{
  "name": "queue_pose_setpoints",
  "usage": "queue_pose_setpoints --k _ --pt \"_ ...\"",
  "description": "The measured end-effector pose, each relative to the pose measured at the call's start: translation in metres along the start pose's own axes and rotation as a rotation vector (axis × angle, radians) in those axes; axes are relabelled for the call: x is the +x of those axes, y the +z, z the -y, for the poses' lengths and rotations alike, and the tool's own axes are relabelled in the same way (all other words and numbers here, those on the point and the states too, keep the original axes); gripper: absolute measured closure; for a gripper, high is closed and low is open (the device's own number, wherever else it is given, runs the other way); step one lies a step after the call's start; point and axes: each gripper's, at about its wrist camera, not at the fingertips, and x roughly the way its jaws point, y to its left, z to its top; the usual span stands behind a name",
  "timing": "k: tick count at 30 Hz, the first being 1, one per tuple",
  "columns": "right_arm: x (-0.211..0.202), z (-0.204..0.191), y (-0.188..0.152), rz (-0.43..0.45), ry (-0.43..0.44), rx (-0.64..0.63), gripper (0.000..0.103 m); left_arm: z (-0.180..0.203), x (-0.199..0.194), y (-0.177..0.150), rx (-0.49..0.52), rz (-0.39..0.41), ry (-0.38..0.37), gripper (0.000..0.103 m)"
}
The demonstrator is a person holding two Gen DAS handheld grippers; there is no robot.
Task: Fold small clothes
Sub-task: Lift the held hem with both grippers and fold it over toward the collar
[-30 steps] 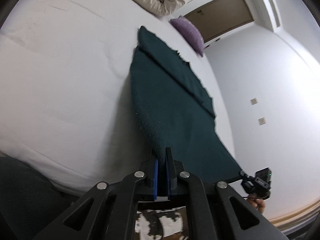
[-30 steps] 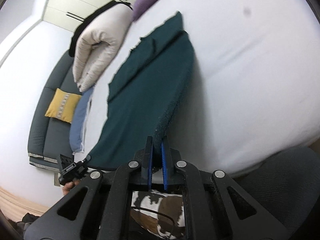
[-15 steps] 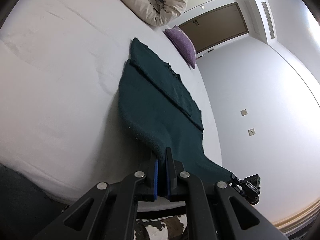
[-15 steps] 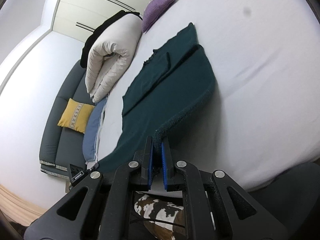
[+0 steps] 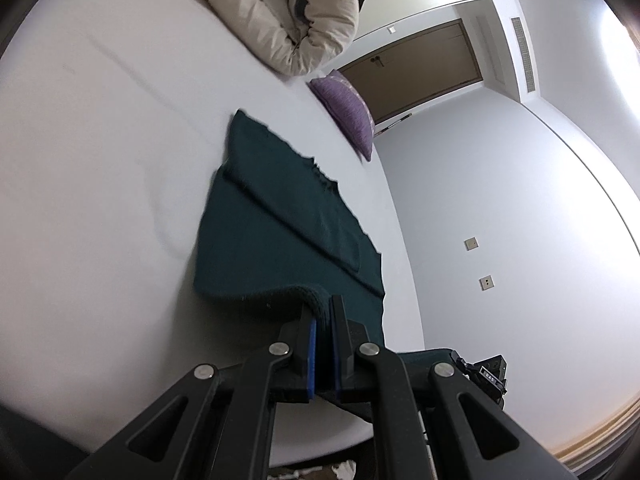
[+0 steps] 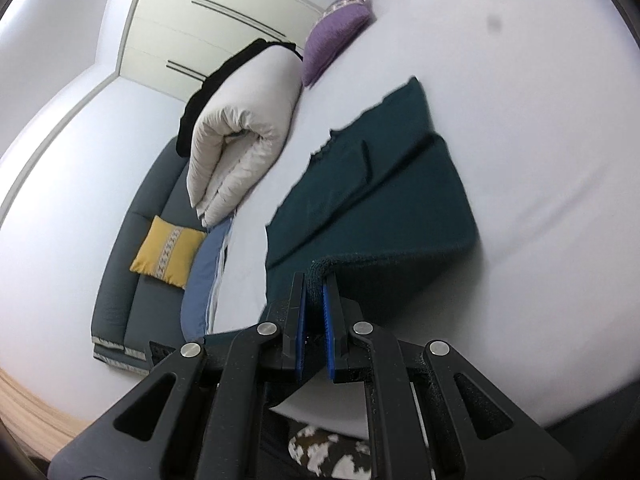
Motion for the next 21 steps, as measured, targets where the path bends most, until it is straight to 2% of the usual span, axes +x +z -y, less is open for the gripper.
queue_pose_setpoints --k 5,9,14,21 --pt "0.024 -0.009 0.048 0.046 0.005 0.008 0.096 0.012 0.022 0.045 0.025 0.028 0.011 0.096" --pt "0.052 -0.011 0.091 0.083 0.003 0.022 0.096 0.011 0.050 0.086 0.006 0.047 0.025 0.096" --pt "0.098 -0.007 0.147 0.119 -0.034 0.032 0.096 0.007 0.098 0.135 -0.015 0.049 0.042 0.096" --pt "0.172 0.020 0.222 0.141 -0.113 0.058 0.096 -0.013 0.167 0.186 -0.040 0.046 0.116 0.096"
